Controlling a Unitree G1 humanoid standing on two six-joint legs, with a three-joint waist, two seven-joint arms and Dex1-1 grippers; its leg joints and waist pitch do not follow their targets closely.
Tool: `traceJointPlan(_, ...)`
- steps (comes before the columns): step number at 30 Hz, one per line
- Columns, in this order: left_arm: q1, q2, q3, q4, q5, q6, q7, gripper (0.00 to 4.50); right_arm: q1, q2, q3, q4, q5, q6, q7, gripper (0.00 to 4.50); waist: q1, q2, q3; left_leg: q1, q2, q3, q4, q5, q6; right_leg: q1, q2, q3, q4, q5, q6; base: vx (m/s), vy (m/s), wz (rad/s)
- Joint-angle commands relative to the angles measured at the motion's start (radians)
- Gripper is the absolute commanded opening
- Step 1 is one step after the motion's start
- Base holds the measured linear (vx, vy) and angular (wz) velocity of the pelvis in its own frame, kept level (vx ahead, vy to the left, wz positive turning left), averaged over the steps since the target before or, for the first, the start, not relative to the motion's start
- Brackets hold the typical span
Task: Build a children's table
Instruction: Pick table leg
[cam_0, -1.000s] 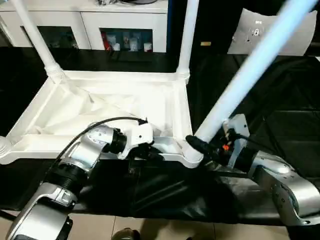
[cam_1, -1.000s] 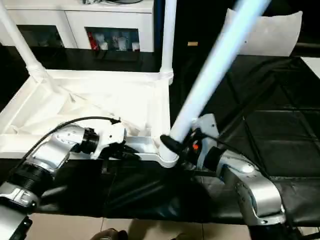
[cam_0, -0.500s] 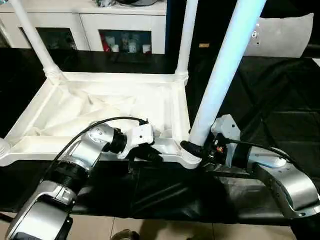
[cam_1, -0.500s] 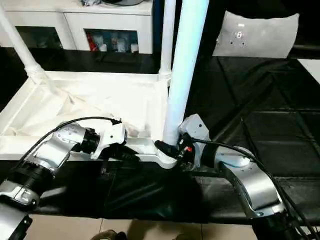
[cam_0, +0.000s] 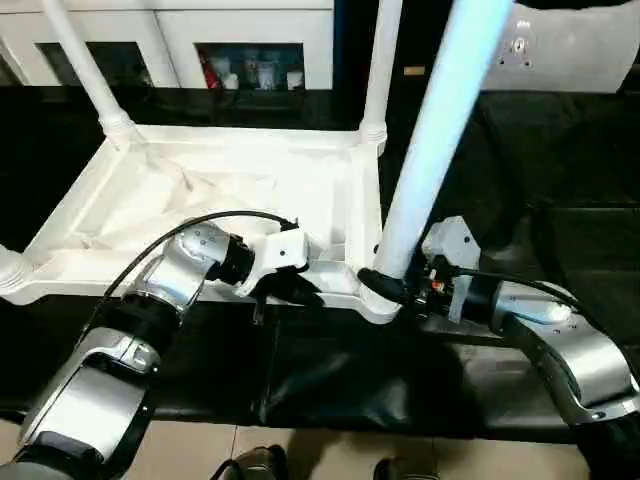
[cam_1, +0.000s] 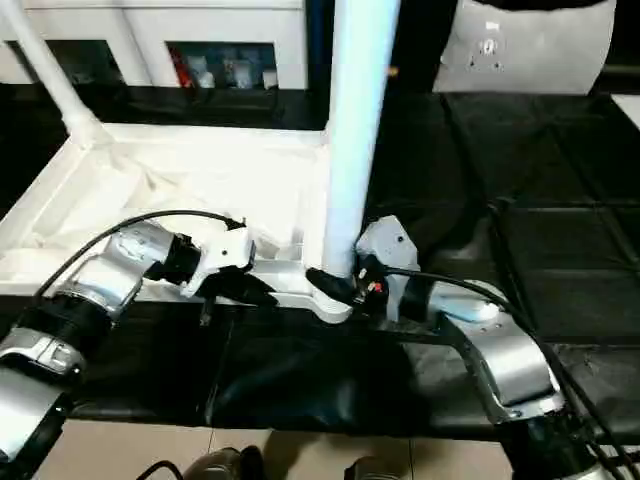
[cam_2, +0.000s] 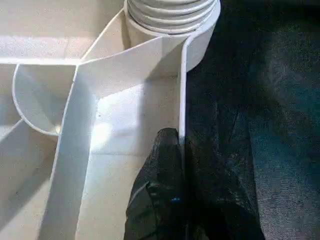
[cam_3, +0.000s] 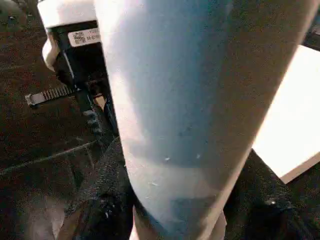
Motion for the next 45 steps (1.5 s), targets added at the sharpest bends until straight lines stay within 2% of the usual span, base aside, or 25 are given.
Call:
traceJointPlan(1, -0.013, 0.018, 0.066, -0.052, -0.018, 0.016, 0.058, 0.0, 0.068, 0.019, 0.101, 0.159, -0.054, 0.092, -0.034, 1.89, -0.002, -0.002, -0.023, 0.015, 0.08, -0.045, -0.091, -0.389, -0.028, -0.004, -0.099, 0.053, -0.099, -0.412, -0.197, 0.0, 0.0, 0.0)
traceJointPlan(3, 0.005, 0.024, 0.074, -0.08, -0.023, 0.042, 0.071, 0.0, 0.055, 0.04, 0.084, 0.18, -0.059, 0.101, -0.074, 1.89, -0.002, 0.001, -0.021, 0.013, 0.081, -0.046, -0.093, -0.373, -0.03, -0.004, -0.101, 0.053, -0.096, -0.403, -0.201, 0.0, 0.0, 0.0)
traceJointPlan(4, 0.043, 0.027, 0.099, -0.154, -0.036, 0.118, 0.11, 0.0, 0.034, 0.078, 0.052, 0.207, -0.059, 0.114, -0.14, 1.89, -0.004, 0.0, -0.018, 0.012, 0.082, -0.048, -0.095, -0.384, -0.035, -0.005, -0.102, 0.052, -0.095, -0.423, -0.199, 0.0, 0.0, 0.0)
traceJointPlan(5, 0.065, 0.025, 0.116, -0.201, -0.046, 0.164, 0.134, 0.0, 0.026, 0.092, 0.041, 0.213, -0.061, 0.118, -0.165, 1.89, -0.009, -0.007, -0.019, 0.008, 0.082, -0.049, -0.097, -0.385, -0.04, -0.004, -0.102, 0.051, -0.092, -0.425, -0.202, 0.0, 0.0, 0.0)
traceJointPlan(6, 0.092, 0.021, 0.134, -0.262, -0.056, 0.229, 0.164, 0.0, 0.017, 0.105, 0.037, 0.215, -0.065, 0.121, -0.185, 1.89, -0.015, -0.007, -0.022, 0.0, 0.081, -0.054, -0.098, -0.363, -0.044, 0.001, -0.102, 0.048, -0.087, -0.429, -0.192, 0.0, 0.0, 0.0)
traceJointPlan(8, 0.184, 0.002, 0.17, -0.47, -0.056, 0.399, 0.25, 0.0, -0.019, 0.151, 0.021, 0.238, -0.083, 0.128, -0.255, 1.89, -0.023, -0.016, -0.023, -0.002, 0.082, -0.047, -0.099, -0.324, -0.035, -0.004, -0.091, 0.047, -0.086, -0.335, -0.202, 0.001, 0.005, -0.09)
traceJointPlan(9, 0.201, -0.003, 0.174, -0.51, -0.056, 0.432, 0.265, 0.0, -0.027, 0.162, 0.016, 0.246, -0.09, 0.129, -0.267, 1.89, -0.028, -0.013, -0.027, -0.004, 0.084, -0.047, -0.097, -0.306, -0.037, 0.001, -0.094, 0.046, -0.077, -0.285, -0.218, 0.0, 0.0, 0.0)
traceJointPlan(10, 0.243, -0.029, 0.179, -0.613, -0.048, 0.512, 0.305, 0.0, -0.052, 0.185, 0.01, 0.277, -0.106, 0.115, -0.295, 1.89, -0.04, -0.017, -0.024, -0.015, 0.078, -0.047, -0.096, -0.284, -0.024, 0.005, -0.091, 0.042, -0.078, -0.261, -0.22, 0.0, 0.0, 0.0)
traceJointPlan(11, 0.257, -0.039, 0.179, -0.648, -0.045, 0.54, 0.318, 0.0, -0.06, 0.194, 0.007, 0.288, -0.11, 0.109, -0.305, 1.89, -0.044, -0.014, -0.027, -0.015, 0.079, -0.047, -0.096, -0.277, -0.023, 0.007, -0.092, 0.04, -0.073, -0.246, -0.225, 0.0, 0.0, 0.0)
traceJointPlan(12, 0.275, -0.059, 0.177, -0.693, -0.039, 0.575, 0.336, 0.0, -0.071, 0.204, 0.003, 0.3, -0.113, 0.103, -0.319, 1.89, -0.052, -0.017, -0.032, -0.011, 0.074, -0.039, -0.084, -0.229, 0.001, 0.006, -0.088, 0.043, -0.079, -0.189, -0.23, 0.0, 0.0, 0.0)
traceJointPlan(13, 0.295, -0.089, 0.173, -0.746, -0.032, 0.619, 0.363, 0.0, -0.082, 0.216, -0.001, 0.312, -0.113, 0.1, -0.333, 1.89, -0.052, -0.022, -0.041, -0.011, 0.071, -0.033, -0.071, -0.147, 0.026, 0.011, -0.085, 0.045, -0.07, -0.051, -0.246, 0.072, 0.0, -0.07)
traceJointPlan(14, 0.305, -0.114, 0.169, -0.776, -0.021, 0.647, 0.389, 0.0, -0.09, 0.222, -0.002, 0.32, -0.113, 0.098, -0.338, 1.89, -0.053, -0.032, -0.046, -0.009, 0.072, -0.029, -0.066, -0.11, 0.044, 0.013, -0.082, 0.044, -0.067, 0.016, -0.257, 0.073, -0.017, -0.01)
traceJointPlan(15, 0.311, -0.137, 0.162, -0.798, -0.01, 0.668, 0.411, 0.0, -0.094, 0.227, -0.002, 0.326, -0.112, 0.1, -0.341, 1.89, -0.052, -0.025, -0.042, -0.014, 0.068, -0.027, -0.062, -0.055, 0.071, 0.016, -0.081, 0.042, -0.058, 0.119, -0.278, 0.073, -0.017, -0.01)
traceJointPlan(16, 0.311, -0.137, 0.162, -0.798, -0.01, 0.668, 0.411, 0.0, -0.094, 0.227, -0.002, 0.326, -0.112, 0.1, -0.341, 1.89, -0.051, -0.025, -0.042, -0.012, 0.067, -0.025, -0.059, -0.044, 0.084, 0.015, -0.08, 0.041, -0.059, 0.149, -0.283, 0.057, -0.03, 0.0)
traceJointPlan(17, 0.32, -0.155, 0.142, -0.856, -0.005, 0.731, 0.454, 0.0, -0.1, 0.236, 0.0, 0.34, -0.115, 0.1, -0.346, 1.89, -0.048, -0.031, -0.047, -0.009, 0.068, -0.022, -0.056, -0.035, 0.097, 0.018, -0.078, 0.04, -0.054, 0.19, -0.29, 0.0, 0.0, 0.0)
traceJointPlan(19, 0.325, -0.162, 0.126, -0.897, -0.006, 0.778, 0.479, 0.0, -0.104, 0.243, -0.001, 0.352, -0.119, 0.097, -0.35, 1.89, -0.047, -0.033, -0.044, -0.011, 0.07, -0.023, -0.057, -0.039, 0.104, 0.021, -0.079, 0.037, -0.054, 0.195, -0.298, 0.0, 0.0, 0.0)
traceJointPlan(22, 0.324, -0.16, 0.118, -0.904, -0.003, 0.79, 0.489, 0.0, -0.108, 0.249, -0.005, 0.361, -0.116, 0.096, -0.345, 1.89, -0.045, -0.03, -0.038, -0.005, 0.073, -0.022, -0.062, -0.127, 0.077, 0.014, -0.077, 0.036, -0.068, 0.012, -0.288, 0.0, 0.0, 0.0)
traceJointPlan(25, 0.318, -0.148, 0.106, -0.914, 0.033, 0.825, 0.519, 0.0, -0.116, 0.274, -0.033, 0.376, -0.089, 0.096, -0.333, 1.89, -0.046, -0.028, -0.04, -0.001, 0.076, -0.024, -0.065, -0.162, 0.048, 0.01, -0.076, 0.039, -0.071, -0.066, -0.275, 0.0, 0.0, 0.0)
traceJointPlan(28, 0.313, -0.137, 0.107, -0.915, 0.047, 0.858, 0.557, 0.0, -0.117, 0.277, -0.041, 0.384, -0.082, 0.084, -0.329, 1.89, -0.046, -0.027, -0.045, -0.001, 0.074, -0.024, -0.061, -0.13, 0.04, 0.013, -0.074, 0.039, -0.065, -0.005, -0.278, 0.0, 0.0, 0.0)
traceJointPlan(29, 0.311, -0.135, 0.107, -0.912, 0.048, 0.862, 0.563, 0.0, -0.119, 0.278, -0.045, 0.388, -0.081, 0.083, -0.33, 2.24, -0.046, -0.027, -0.049, -0.001, 0.072, -0.023, -0.059, -0.114, 0.044, 0.015, -0.073, 0.039, -0.062, 0.027, -0.284, 0.0, 0.0, 0.0)
traceJointPlan(33, 0.298, -0.132, 0.114, -0.89, 0.042, 0.856, 0.576, 0.0, -0.123, 0.281, -0.051, 0.409, -0.085, 0.061, -0.32, 2.61, -0.046, -0.031, -0.05, -0.003, 0.07, -0.022, -0.056, -0.12, 0.052, 0.018, -0.075, 0.038, -0.063, 0.027, -0.294, 0.0, 0.0, 0.0)
traceJointPlan(36, 0.284, -0.126, 0.124, -0.86, 0.04, 0.813, 0.577, 0.0, -0.124, 0.278, -0.053, 0.418, -0.092, 0.036, -0.304, 2.84, -0.043, -0.029, -0.056, -0.002, 0.07, -0.022, -0.053, -0.096, 0.059, 0.018, -0.072, 0.037, -0.058, 0.047, -0.301, 0.0, 0.0, 0.0)
traceJointPlan(38, 0.279, -0.115, 0.121, -0.848, 0.031, 0.759, 0.568, 0.0, -0.122, 0.273, -0.052, 0.417, -0.096, 0.019, -0.294, 2.88, -0.039, -0.027, -0.062, -0.003, 0.069, -0.021, -0.047, -0.076, 0.069, 0.021, -0.073, 0.037, -0.052, 0.104, -0.311, 0.0, 0.0, 0.0)
traceJointPlan(42, 0.262, -0.089, 0.123, -0.788, 0.015, 0.699, 0.539, 0.0, -0.078, 0.233, -0.051, 0.35, -0.08, -0.024, -0.226, 3.32, -0.03, -0.027, -0.073, 0.0, 0.068, -0.019, -0.039, -0.025, 0.096, 0.027, -0.07, 0.037, -0.04, 0.203, -0.319, 0.0, 0.0, 0.0)
traceJointPlan(45, 0.258, -0.072, 0.116, -0.766, 0.012, 0.657, 0.518, 0.0, -0.052, 0.213, -0.055, 0.318, -0.073, -0.041, -0.2, 3.64, -0.022, -0.03, -0.078, -0.005, 0.068, -0.02, -0.035, 0.009, 0.117, 0.031, -0.071, 0.034, -0.031, 0.259, -0.323, 0.0, 0.0, 0.0)
